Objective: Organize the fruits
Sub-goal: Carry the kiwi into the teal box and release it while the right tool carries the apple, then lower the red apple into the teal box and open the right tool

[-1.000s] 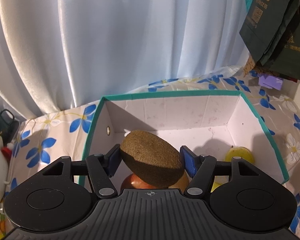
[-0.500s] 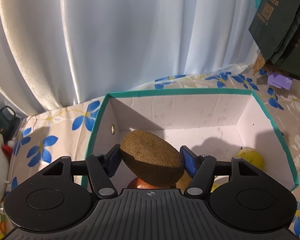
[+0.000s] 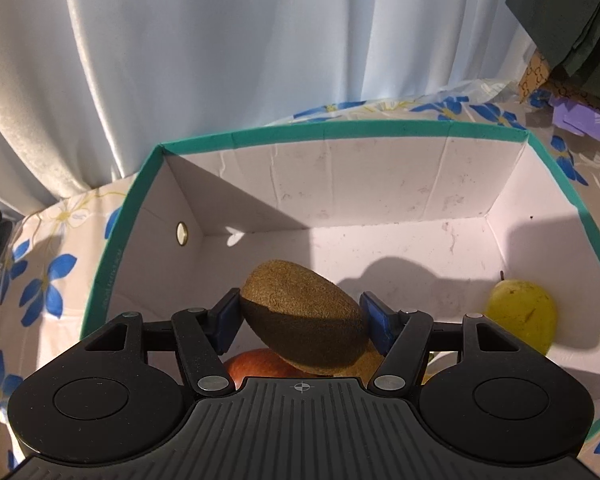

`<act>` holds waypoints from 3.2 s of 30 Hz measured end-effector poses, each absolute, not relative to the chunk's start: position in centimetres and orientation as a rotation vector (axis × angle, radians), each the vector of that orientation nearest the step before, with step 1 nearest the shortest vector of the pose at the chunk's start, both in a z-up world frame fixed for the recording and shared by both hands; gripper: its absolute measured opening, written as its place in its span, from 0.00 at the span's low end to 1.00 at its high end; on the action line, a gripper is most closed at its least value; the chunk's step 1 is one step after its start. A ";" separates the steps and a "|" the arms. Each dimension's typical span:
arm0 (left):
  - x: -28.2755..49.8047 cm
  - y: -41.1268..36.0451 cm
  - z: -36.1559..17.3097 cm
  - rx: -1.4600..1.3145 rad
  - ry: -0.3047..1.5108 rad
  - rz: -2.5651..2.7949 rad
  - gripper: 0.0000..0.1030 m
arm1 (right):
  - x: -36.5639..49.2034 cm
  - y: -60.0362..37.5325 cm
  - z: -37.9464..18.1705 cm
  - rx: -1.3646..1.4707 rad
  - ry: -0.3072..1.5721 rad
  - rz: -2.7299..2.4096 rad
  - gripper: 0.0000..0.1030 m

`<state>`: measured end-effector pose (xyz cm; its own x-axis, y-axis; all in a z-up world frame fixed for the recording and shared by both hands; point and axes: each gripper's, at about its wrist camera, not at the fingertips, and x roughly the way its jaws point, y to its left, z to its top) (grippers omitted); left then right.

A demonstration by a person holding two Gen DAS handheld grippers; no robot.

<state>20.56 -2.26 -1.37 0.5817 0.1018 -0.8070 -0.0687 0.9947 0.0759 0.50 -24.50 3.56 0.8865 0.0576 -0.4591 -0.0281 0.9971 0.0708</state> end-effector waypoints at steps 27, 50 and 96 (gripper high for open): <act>24.9 -0.7 -3.2 0.045 1.138 0.181 0.66 | 1.4 -25.1 3.8 0.066 0.466 0.035 0.71; 24.5 -1.1 -2.9 0.066 1.104 0.156 0.82 | 1.7 -25.0 4.0 0.063 0.464 0.045 0.71; 5.7 4.8 7.2 -0.039 0.747 0.290 0.97 | 12.9 -15.1 -0.6 -0.063 0.578 0.246 0.71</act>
<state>5.69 4.84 7.19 0.6961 0.2457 -0.6746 -0.2734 0.9595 0.0673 12.93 -15.15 -0.60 0.8091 0.2122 -0.5480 -0.2476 0.9688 0.0096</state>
